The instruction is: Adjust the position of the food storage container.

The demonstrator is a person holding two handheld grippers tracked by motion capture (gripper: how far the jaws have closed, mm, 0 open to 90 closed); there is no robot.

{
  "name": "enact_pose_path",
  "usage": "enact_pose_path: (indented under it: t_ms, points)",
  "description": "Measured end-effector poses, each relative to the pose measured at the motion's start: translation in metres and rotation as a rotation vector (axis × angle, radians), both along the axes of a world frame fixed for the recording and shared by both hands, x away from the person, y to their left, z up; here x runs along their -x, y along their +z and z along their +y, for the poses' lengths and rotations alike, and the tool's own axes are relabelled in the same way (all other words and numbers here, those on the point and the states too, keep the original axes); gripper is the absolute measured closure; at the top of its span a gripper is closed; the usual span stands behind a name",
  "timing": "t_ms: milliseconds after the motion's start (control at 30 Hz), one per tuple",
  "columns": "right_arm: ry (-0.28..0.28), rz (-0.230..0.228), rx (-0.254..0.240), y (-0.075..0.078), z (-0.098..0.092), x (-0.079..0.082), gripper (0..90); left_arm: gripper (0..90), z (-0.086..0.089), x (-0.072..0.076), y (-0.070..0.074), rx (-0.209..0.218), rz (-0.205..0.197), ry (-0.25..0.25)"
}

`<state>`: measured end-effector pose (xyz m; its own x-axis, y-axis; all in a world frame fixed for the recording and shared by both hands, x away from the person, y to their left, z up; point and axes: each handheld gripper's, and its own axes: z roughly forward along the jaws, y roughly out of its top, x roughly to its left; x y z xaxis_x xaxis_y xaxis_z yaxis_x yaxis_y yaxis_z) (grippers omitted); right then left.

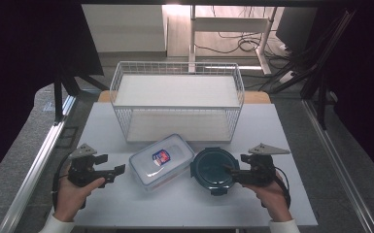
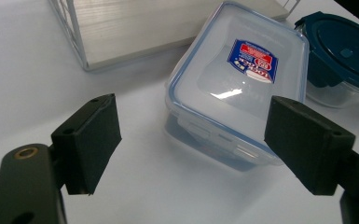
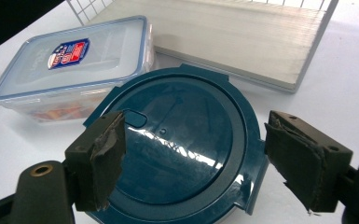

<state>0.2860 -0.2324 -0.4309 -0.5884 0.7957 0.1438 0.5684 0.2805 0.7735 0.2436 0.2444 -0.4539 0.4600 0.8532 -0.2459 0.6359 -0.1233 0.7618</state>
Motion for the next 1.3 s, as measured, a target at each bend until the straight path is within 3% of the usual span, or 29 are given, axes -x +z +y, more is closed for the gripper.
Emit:
enact_pose_path:
  t_ms: [1300]
  points:
    - [0.017,0.044,0.006,0.0057,0.0046,0.0052,30.6,17.2,-0.0013,0.0032,0.0034,-0.008,-0.011,-0.014]
